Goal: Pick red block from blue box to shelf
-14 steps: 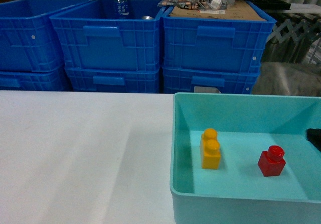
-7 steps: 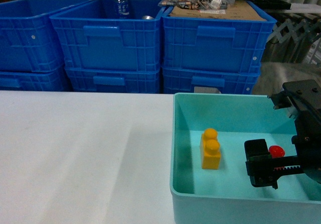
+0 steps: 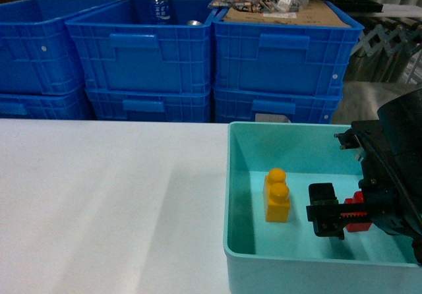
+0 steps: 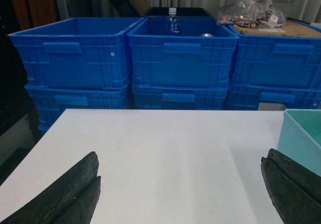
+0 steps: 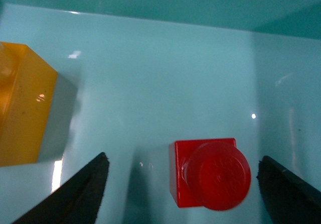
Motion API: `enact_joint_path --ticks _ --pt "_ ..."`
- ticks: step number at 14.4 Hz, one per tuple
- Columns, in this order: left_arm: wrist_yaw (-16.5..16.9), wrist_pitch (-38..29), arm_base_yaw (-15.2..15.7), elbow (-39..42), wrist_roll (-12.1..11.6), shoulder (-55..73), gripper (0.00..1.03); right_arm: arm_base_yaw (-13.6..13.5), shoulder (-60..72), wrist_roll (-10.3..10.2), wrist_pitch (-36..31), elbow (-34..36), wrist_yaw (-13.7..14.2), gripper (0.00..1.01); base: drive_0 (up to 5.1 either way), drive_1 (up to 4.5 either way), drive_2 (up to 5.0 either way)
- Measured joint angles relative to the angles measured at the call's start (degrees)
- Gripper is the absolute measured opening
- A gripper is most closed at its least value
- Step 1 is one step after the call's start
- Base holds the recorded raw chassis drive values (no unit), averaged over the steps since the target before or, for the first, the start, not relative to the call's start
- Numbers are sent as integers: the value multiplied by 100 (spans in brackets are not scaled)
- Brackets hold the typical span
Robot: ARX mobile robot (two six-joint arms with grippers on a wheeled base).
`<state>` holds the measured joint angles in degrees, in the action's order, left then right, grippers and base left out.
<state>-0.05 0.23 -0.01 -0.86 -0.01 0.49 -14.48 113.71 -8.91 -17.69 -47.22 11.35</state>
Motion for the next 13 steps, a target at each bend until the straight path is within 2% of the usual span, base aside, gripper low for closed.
enact_joint_path --ticks 2,3,5,8,11,12,13 --pt "2 0 0 0 0 0 98 33 186 -52 107 -149 -42 67 0 0 0" --pt "2 -2 0 0 0 0 98 74 254 -138 188 -188 -114 45 0 0 0" --pt "0 -2 0 0 0 0 98 136 249 -192 90 -188 -162 30 0 0 0" --pt "0 -2 0 0 0 0 98 181 -278 -223 -199 249 -352 29 0 0 0" --pt "2 0 0 0 0 0 98 291 -1886 -214 -413 1222 -717 29 0 0 0" --pt "2 0 0 0 0 0 98 367 -2632 -177 -330 1644 -743 29 0 0 0" --pt "0 -2 0 0 0 0 98 448 -3816 -101 22 2227 -841 29 0 0 0"
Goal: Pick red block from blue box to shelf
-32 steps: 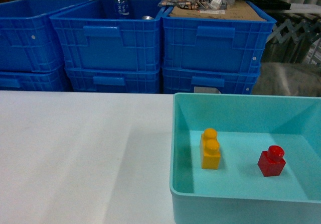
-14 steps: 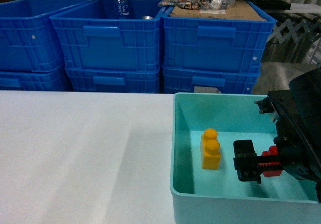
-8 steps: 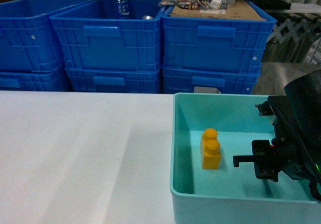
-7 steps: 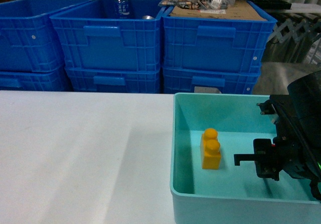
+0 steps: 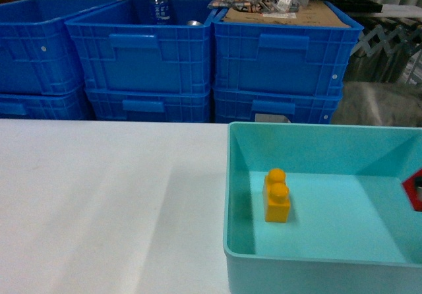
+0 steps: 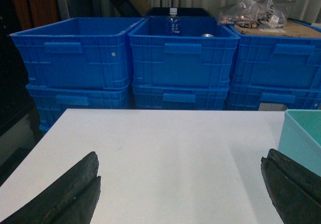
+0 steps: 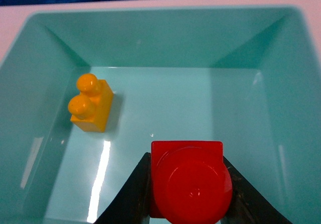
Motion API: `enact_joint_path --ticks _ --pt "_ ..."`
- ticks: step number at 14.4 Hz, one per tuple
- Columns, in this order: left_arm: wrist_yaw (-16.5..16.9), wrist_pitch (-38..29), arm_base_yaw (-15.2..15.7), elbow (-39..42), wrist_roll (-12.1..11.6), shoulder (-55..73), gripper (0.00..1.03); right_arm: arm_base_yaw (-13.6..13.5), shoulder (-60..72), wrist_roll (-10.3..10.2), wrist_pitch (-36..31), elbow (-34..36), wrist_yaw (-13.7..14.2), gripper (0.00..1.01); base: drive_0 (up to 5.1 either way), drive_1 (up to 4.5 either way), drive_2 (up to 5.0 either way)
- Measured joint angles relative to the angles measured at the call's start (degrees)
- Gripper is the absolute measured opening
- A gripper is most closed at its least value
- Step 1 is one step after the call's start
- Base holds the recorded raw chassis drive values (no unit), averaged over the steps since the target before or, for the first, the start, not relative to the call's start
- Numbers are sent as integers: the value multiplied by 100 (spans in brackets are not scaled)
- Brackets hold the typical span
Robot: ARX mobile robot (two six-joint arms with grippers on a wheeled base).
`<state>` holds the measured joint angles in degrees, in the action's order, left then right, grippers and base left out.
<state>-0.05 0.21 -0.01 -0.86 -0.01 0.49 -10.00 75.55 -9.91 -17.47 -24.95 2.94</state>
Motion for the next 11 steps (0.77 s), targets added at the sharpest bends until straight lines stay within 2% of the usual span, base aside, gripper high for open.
enact_joint_path --ticks 1,2,3,4,5,6,9,10,11 --pt "2 0 0 0 0 0 98 46 -994 138 358 433 22 29 0 0 0" --pt "2 0 0 0 0 0 98 -26 -2074 339 809 868 223 29 0 0 0" --pt "0 2 0 0 0 0 98 -284 -3021 562 1054 1287 601 29 0 0 0" --pt "0 0 0 0 0 0 98 -525 -3995 791 992 1674 675 29 0 0 0" --pt "2 -4 -2 0 0 0 98 -474 -4387 868 -160 1945 986 29 0 0 0" --pt "2 2 0 0 0 0 98 -245 -4732 916 -752 2116 966 29 0 0 0" --pt "2 0 0 0 0 0 98 136 -5213 953 -319 2312 570 29 0 0 0" --pt "0 0 0 0 0 0 98 232 -5270 953 -570 2433 496 29 0 0 0" --pt "2 0 0 0 0 0 98 374 -5431 955 -343 2428 352 29 0 0 0"
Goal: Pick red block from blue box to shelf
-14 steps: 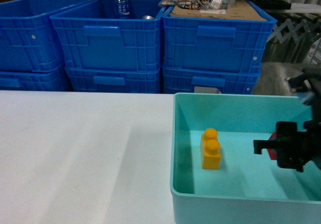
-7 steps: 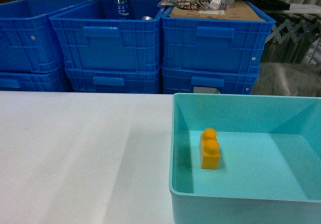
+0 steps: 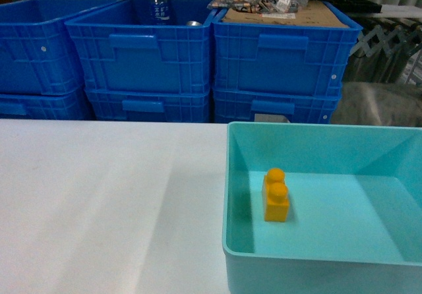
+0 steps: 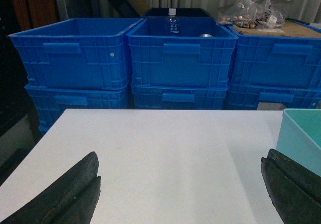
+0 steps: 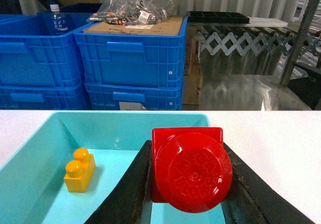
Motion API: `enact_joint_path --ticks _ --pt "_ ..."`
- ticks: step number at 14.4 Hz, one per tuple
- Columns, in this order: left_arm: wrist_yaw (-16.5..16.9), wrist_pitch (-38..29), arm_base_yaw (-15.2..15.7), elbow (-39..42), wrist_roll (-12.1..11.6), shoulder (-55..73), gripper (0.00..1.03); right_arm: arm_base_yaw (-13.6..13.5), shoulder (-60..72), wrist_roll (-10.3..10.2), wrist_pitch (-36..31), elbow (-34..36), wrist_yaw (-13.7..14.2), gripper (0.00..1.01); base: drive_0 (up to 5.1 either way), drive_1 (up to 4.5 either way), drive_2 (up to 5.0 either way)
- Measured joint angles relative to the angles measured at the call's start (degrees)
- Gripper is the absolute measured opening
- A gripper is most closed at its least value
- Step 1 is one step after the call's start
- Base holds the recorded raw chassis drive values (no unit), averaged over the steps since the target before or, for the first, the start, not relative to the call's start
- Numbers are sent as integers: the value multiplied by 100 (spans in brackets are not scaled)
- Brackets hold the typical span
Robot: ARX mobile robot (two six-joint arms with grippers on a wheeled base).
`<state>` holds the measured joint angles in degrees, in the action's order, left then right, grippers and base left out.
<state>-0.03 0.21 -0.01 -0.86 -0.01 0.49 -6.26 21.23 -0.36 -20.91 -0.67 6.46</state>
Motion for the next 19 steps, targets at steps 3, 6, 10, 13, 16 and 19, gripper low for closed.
enact_joint_path --ticks 3,6,10,13,16,19 --pt "0 2 0 0 0 0 98 664 -444 7 398 0 -562 29 0 0 0" --pt "0 0 0 0 0 0 98 627 -826 7 778 0 -645 29 0 0 0" --pt "0 0 0 0 0 0 98 627 -1325 9 1377 -2 -640 29 0 0 0" --pt "-2 -2 0 0 0 0 98 627 -2090 9 2162 -4 -645 29 0 0 0" --pt "-2 -2 0 0 0 0 98 627 -2096 9 2118 -4 -649 29 0 0 0" --pt "-13 0 4 0 0 0 98 627 -2096 9 2118 -4 -651 29 -165 -165 -165"
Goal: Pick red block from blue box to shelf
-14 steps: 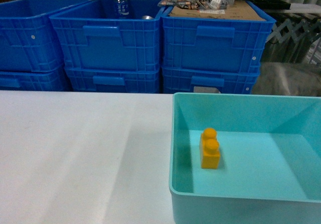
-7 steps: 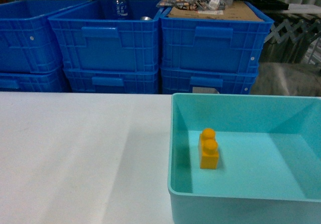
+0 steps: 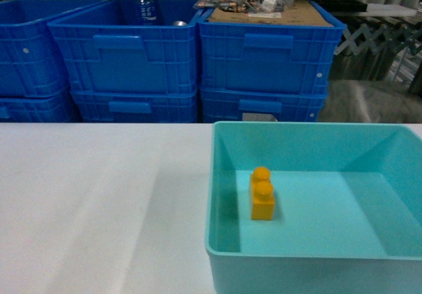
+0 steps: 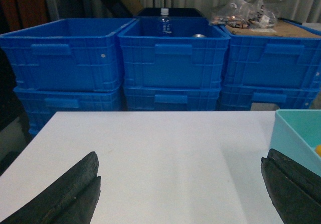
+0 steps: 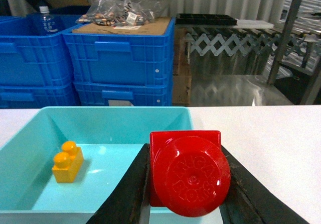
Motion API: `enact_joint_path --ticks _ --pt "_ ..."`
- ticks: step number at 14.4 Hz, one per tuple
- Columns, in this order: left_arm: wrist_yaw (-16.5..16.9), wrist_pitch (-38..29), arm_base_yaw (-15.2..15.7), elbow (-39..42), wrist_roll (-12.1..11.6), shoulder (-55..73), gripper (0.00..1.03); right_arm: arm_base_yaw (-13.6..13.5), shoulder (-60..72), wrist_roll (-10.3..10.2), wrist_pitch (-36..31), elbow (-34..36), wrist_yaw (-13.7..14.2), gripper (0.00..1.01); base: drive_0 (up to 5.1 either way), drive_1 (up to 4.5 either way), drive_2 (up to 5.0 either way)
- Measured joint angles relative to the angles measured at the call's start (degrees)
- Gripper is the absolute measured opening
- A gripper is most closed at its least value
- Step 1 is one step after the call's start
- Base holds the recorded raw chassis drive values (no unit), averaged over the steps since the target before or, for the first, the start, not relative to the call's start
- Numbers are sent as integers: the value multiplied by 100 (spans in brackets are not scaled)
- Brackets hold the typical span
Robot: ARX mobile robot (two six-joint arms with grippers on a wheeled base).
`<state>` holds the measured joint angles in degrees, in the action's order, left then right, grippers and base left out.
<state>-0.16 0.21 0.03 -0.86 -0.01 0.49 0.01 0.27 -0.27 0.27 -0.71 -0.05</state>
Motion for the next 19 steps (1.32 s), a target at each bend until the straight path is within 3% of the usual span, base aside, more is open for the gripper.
enact_joint_path --ticks 19 --pt "11 0 -4 0 0 0 98 0 0 0 -2 0 2 28 -153 -153 -153"
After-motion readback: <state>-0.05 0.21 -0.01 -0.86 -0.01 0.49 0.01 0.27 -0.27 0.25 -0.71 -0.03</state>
